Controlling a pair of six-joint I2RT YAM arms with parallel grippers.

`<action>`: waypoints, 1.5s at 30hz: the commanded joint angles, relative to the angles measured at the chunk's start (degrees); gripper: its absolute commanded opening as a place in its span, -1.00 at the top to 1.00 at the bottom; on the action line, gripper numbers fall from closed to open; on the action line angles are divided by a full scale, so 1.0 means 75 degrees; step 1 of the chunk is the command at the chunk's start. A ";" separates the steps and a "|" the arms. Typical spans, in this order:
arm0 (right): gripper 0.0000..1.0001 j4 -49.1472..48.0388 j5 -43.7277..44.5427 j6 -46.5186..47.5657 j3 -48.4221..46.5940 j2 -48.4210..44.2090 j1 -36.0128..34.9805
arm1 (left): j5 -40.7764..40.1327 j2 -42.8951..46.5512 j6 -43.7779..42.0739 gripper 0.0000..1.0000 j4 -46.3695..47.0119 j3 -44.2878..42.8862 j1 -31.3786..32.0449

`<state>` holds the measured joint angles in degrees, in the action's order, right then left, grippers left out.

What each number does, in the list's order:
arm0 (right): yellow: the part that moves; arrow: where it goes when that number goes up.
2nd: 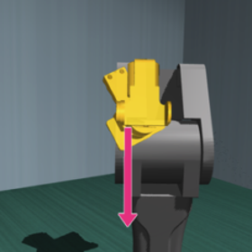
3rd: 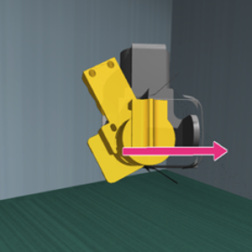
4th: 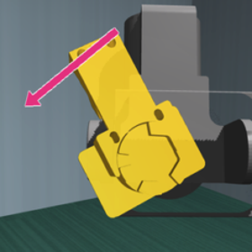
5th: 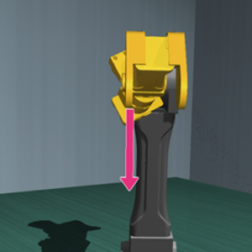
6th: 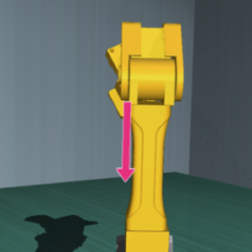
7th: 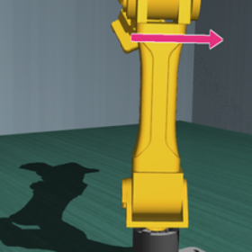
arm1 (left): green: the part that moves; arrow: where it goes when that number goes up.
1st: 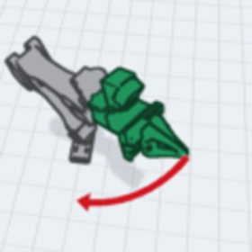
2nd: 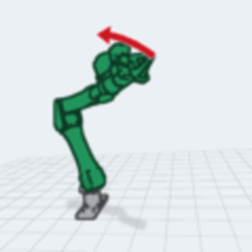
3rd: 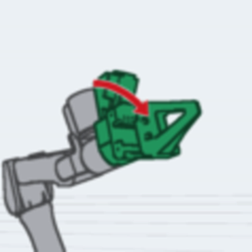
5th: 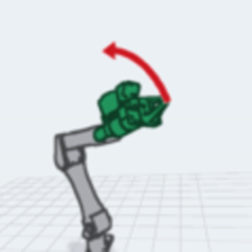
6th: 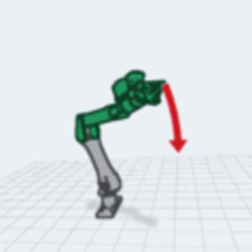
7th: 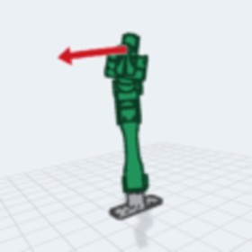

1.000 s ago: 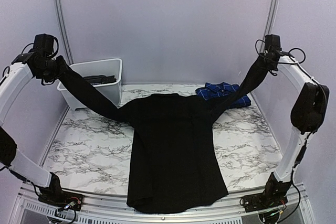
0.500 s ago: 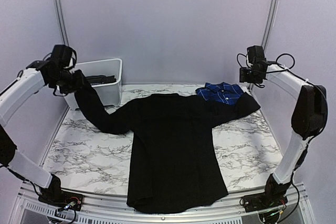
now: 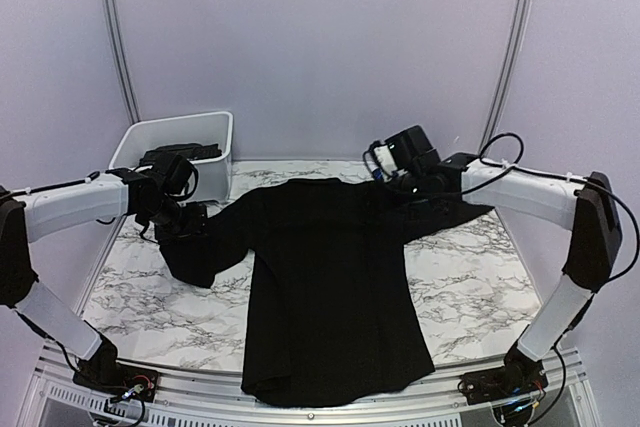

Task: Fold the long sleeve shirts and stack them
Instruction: Flatten out the crumpled shirt at the center of the board.

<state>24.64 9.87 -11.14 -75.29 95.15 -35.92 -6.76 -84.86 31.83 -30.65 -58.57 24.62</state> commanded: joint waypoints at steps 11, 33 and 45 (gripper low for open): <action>-0.10 -0.1015 -0.2070 -0.2566 0.1063 0.0584 -0.3581 | -0.0174 -0.0289 0.0762 -0.75 0.1207 0.0779 0.1265; 0.15 -0.2003 -0.1612 -0.5621 0.1157 0.1620 -0.6173 | -0.0161 -0.2418 0.0960 0.18 0.2236 0.0732 -0.0545; 1.00 -0.1083 -0.1726 -0.4774 -0.0681 0.2289 -0.6434 | -0.0479 -0.1568 0.0787 0.72 0.1958 0.0811 -0.1721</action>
<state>14.41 -2.13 -50.72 -74.54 109.36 -83.57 -8.73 -98.94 39.03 -11.70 -52.49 14.85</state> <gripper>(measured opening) 0.004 0.148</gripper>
